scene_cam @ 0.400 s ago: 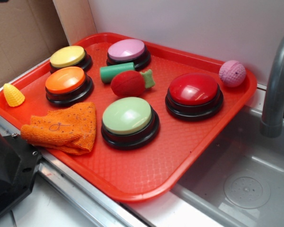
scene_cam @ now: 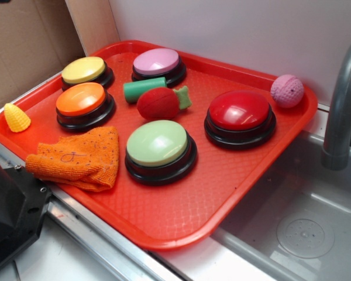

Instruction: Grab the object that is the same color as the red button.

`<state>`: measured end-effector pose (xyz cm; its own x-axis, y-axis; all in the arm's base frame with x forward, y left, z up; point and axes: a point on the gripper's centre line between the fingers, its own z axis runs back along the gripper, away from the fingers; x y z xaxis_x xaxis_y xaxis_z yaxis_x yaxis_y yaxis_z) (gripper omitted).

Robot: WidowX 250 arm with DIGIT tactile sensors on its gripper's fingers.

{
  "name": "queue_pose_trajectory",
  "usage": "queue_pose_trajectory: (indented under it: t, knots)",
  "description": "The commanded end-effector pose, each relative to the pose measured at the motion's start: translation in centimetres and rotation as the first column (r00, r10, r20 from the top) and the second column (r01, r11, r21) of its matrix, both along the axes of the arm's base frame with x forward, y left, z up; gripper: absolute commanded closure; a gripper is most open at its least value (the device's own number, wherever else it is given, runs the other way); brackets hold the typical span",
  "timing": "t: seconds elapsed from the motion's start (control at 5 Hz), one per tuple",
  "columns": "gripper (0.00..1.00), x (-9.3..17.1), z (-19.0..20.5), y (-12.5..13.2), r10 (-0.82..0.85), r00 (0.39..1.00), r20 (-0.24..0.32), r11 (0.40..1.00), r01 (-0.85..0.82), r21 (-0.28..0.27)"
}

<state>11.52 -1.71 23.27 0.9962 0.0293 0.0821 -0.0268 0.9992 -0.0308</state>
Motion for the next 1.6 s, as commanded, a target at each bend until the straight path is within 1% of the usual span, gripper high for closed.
queue_pose_trajectory:
  t: [0.0, 0.2, 0.4, 0.6, 0.8, 1.2, 1.4]
  knots:
    - [0.00, 4.3, -2.5, 0.7, -0.076, 0.996, 0.056, 0.997, 0.075, 0.027]
    - [0.00, 6.3, -4.1, 1.0, -0.080, 0.996, 0.044, 0.996, 0.079, 0.036]
    - [0.00, 9.2, -7.0, 0.8, -0.106, 0.993, 0.048, 0.994, 0.104, 0.038]
    - [0.00, 10.8, -9.0, 0.4, -0.128, 0.989, 0.074, 0.992, 0.125, 0.033]
    - [0.00, 12.7, -11.8, -0.5, -0.165, 0.984, 0.064, 0.984, 0.160, 0.073]
    - [0.00, 14.3, -16.1, -0.9, -0.175, 0.985, 0.013, 0.984, 0.174, 0.031]
    - [0.00, 14.6, -17.3, -0.7, -0.158, 0.987, -0.018, 0.986, 0.158, 0.052]
